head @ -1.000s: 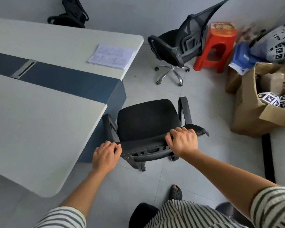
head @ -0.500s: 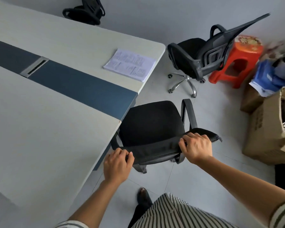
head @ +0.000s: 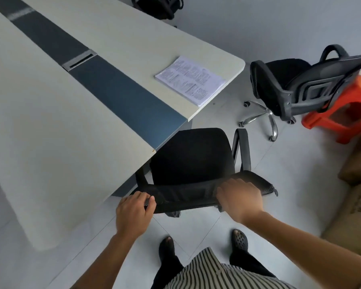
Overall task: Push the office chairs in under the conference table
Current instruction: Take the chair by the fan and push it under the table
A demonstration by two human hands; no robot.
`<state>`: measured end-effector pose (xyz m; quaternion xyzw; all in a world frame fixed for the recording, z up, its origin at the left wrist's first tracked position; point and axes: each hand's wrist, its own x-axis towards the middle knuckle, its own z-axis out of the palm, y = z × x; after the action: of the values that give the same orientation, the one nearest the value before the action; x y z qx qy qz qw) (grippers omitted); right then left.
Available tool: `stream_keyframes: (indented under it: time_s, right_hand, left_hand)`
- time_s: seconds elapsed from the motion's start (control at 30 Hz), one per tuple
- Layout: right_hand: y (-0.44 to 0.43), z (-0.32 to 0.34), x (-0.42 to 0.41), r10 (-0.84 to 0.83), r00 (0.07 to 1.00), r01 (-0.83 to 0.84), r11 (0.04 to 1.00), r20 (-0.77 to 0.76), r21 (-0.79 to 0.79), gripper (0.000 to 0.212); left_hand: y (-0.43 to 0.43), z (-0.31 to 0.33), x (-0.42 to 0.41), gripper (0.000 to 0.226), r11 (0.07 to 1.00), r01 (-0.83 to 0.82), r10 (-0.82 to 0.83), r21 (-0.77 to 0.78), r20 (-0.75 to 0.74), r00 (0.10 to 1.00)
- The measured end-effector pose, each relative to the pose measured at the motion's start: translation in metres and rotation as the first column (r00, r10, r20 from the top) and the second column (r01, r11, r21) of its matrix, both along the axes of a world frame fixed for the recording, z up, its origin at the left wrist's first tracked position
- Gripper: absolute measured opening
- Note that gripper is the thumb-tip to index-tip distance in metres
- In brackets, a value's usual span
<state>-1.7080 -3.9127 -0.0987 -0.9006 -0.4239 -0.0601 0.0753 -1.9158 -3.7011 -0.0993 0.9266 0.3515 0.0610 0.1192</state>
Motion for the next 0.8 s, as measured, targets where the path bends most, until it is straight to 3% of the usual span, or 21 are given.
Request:
stream_keyframes:
  time_s: [0.2,0.33,0.47,0.8]
  right_hand:
    - [-0.007,0.009,0.049,0.264,0.962,-0.266,0.963,-0.063,-0.028,0.044]
    - [0.009,0.024,0.088,0.390,0.887,-0.410,0.912,-0.247,-0.032,0.040]
    - [0.012,0.030,0.129,0.354,0.914,-0.384,0.912,-0.197,-0.143,0.047]
    - [0.031,0.025,0.174,0.406,0.898,-0.430,0.891,-0.169,-0.144,0.044]
  left_hand:
    - [-0.074,0.006,0.002,0.032,0.955,-0.294,0.293,-0.036,-0.034,0.955]
    - [-0.108,0.015,0.014,0.030,0.883,-0.464,0.460,-0.073,-0.061,0.886]
    - [-0.133,0.019,0.037,0.033,0.868,-0.492,0.486,-0.068,-0.089,0.869]
    - [-0.143,0.017,0.073,0.036,0.836,-0.538,0.527,-0.106,-0.116,0.842]
